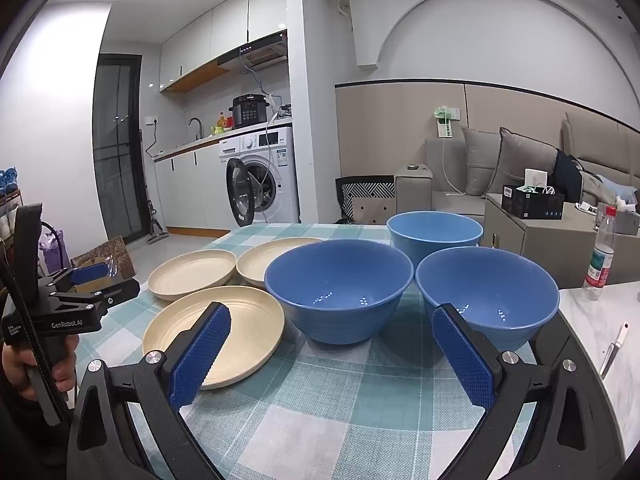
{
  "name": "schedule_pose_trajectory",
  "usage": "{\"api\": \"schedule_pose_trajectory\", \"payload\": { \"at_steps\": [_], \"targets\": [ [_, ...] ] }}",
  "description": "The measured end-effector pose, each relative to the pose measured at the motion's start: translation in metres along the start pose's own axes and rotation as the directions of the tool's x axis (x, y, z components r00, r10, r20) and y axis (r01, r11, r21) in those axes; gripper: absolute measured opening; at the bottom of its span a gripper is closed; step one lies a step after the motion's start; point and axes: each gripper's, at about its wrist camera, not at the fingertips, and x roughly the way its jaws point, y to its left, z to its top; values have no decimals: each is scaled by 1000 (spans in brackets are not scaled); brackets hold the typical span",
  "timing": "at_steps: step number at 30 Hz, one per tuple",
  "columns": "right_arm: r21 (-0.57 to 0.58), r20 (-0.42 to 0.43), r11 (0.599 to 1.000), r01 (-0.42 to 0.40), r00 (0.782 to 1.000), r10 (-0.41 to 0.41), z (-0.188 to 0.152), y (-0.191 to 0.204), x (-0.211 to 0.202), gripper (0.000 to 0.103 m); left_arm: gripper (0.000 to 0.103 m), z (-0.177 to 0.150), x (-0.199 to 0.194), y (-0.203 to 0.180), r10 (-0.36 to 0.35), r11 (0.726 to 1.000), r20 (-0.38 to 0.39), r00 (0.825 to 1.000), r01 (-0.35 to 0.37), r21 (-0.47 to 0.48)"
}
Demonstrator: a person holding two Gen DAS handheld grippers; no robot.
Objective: Organize plates and bowls
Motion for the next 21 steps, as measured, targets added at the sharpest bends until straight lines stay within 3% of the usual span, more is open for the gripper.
{"api": "schedule_pose_trajectory", "payload": {
  "at_steps": [21],
  "targets": [
    [-4,8,1000,1,1000,-1,0,-1,0,103,103,1,0,0,0,1000,1,1000,0,-4]
  ]
}}
